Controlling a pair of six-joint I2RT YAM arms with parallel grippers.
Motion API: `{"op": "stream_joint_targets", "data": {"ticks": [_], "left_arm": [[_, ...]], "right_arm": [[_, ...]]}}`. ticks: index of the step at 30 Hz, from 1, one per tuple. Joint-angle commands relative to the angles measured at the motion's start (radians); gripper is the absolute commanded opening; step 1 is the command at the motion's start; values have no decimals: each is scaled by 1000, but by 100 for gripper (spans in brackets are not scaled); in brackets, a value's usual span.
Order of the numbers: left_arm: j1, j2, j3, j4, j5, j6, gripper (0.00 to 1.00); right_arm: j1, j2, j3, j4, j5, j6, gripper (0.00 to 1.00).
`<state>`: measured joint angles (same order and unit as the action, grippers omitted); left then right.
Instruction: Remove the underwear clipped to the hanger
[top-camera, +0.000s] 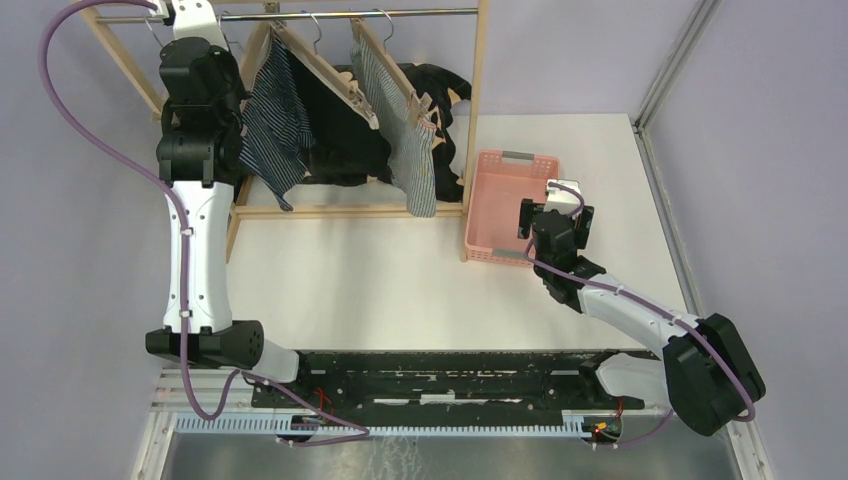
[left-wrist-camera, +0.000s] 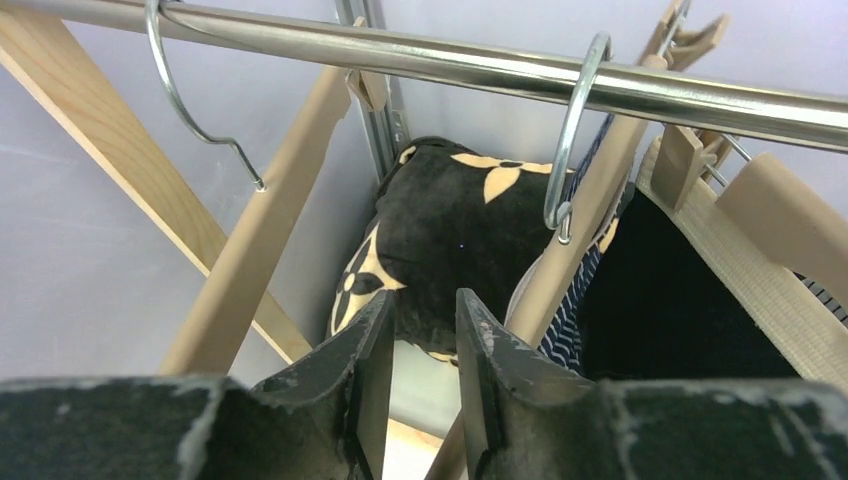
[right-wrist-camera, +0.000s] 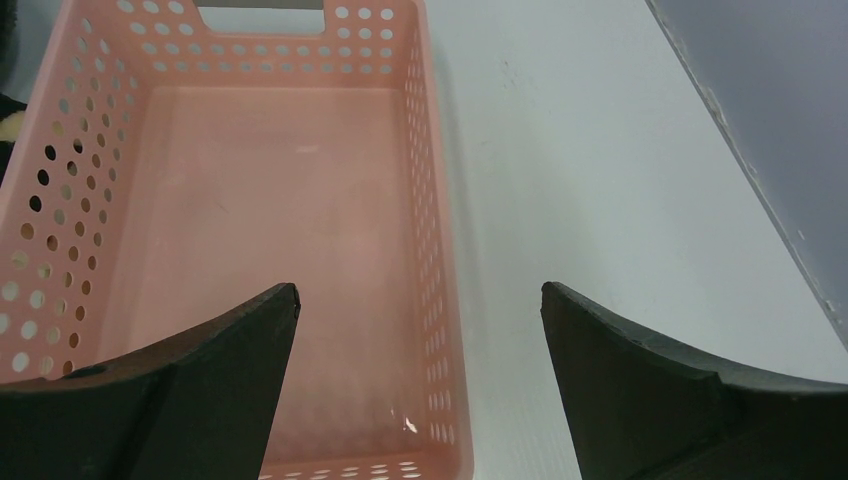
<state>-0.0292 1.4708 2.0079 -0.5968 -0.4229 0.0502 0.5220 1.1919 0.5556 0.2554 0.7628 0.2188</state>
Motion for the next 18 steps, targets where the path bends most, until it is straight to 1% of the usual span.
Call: {"op": "stream_joint_targets", "data": {"ticks": [1, 6, 12, 18], "left_arm": [[3, -38, 2, -3, 31, 22, 38], [4, -77, -41, 59, 90, -21, 50], [3, -129, -94, 158, 133, -109, 51], [3, -171, -171, 262, 143, -194, 51]], "right_arm": [[5, -14, 20, 51, -18, -1, 100], [6, 11, 24, 59, -50, 1, 100], [6, 52, 44, 56, -93, 5, 100], [8, 89, 67, 39, -131, 7, 100]]}}
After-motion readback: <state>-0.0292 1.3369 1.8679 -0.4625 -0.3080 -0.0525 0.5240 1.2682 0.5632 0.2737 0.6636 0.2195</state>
